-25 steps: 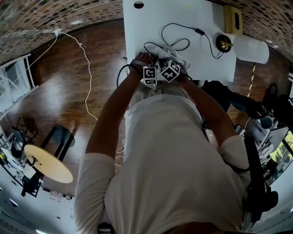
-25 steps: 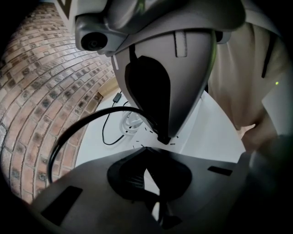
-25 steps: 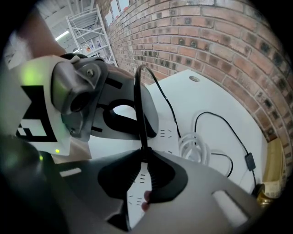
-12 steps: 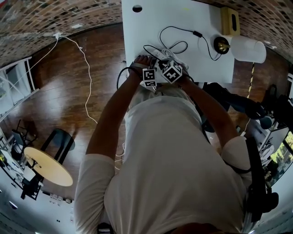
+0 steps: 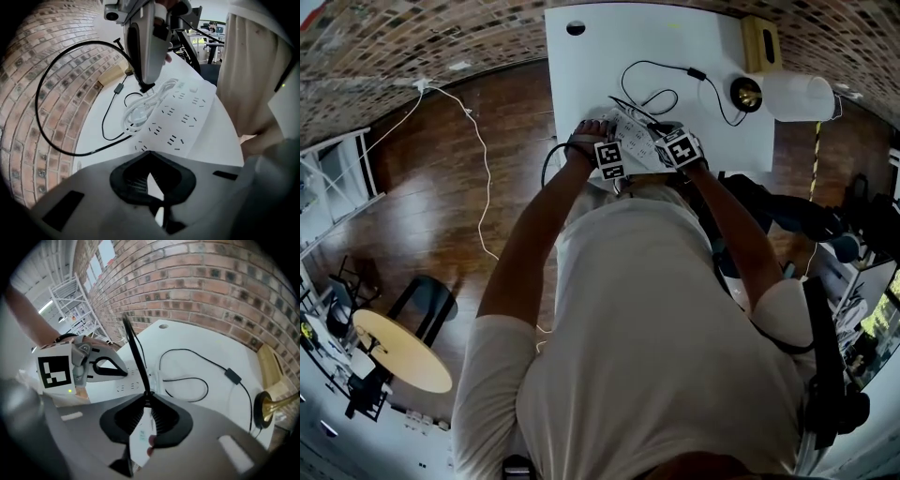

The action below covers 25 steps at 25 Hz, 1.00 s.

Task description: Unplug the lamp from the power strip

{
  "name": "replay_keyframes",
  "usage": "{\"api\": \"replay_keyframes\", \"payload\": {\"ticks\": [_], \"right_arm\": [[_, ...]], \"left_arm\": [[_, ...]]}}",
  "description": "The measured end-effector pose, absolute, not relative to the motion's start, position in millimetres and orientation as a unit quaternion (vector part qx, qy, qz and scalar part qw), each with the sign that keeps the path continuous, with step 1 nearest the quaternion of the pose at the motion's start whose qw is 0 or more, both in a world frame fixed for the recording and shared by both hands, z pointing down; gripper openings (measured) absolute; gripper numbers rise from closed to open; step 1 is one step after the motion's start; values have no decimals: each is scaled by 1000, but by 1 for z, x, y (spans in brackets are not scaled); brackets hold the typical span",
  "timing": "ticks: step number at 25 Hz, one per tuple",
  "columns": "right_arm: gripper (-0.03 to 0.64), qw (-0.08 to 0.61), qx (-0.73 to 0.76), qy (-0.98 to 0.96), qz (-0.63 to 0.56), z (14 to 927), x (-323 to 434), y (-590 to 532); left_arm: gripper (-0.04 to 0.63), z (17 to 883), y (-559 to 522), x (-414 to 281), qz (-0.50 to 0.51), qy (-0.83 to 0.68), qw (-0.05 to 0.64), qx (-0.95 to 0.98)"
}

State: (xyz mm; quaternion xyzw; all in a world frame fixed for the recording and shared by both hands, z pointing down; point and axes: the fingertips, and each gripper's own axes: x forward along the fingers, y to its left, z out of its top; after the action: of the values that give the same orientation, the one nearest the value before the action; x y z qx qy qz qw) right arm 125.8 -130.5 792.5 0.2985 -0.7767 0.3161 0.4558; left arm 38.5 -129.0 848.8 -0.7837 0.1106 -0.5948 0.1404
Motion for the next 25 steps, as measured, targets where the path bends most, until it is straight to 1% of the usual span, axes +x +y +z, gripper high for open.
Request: {"api": "replay_keyframes", "payload": {"ticks": [3,5,7,10,14,21,24,25], "right_arm": [[51,441,327,-764,339,793,153,-137],[51,430,344,-757,353,790,168,-143],[51,419,356,-750,368,791,182,-150],[52,408,362,-739,395,798,198,-154],[52,407,357,-720,434,814,215,-152],[54,409,346,-703,468,840,238,-144],[68,399,374,-708,447,842,252,-160],[92,392,385,-712,438,841,255,-166]], "left_arm": [[-14,851,-121,36,-614,95,110,-776],[3,850,-114,34,-624,92,64,-773],[3,842,-111,33,-618,111,16,-778],[4,820,-107,41,-571,160,-58,-803],[4,791,-96,45,-492,221,-174,-824],[5,774,-75,11,-382,334,-337,-793],[5,747,-81,-8,-330,395,-381,-768],[3,747,-80,-15,-317,412,-394,-758]]}}
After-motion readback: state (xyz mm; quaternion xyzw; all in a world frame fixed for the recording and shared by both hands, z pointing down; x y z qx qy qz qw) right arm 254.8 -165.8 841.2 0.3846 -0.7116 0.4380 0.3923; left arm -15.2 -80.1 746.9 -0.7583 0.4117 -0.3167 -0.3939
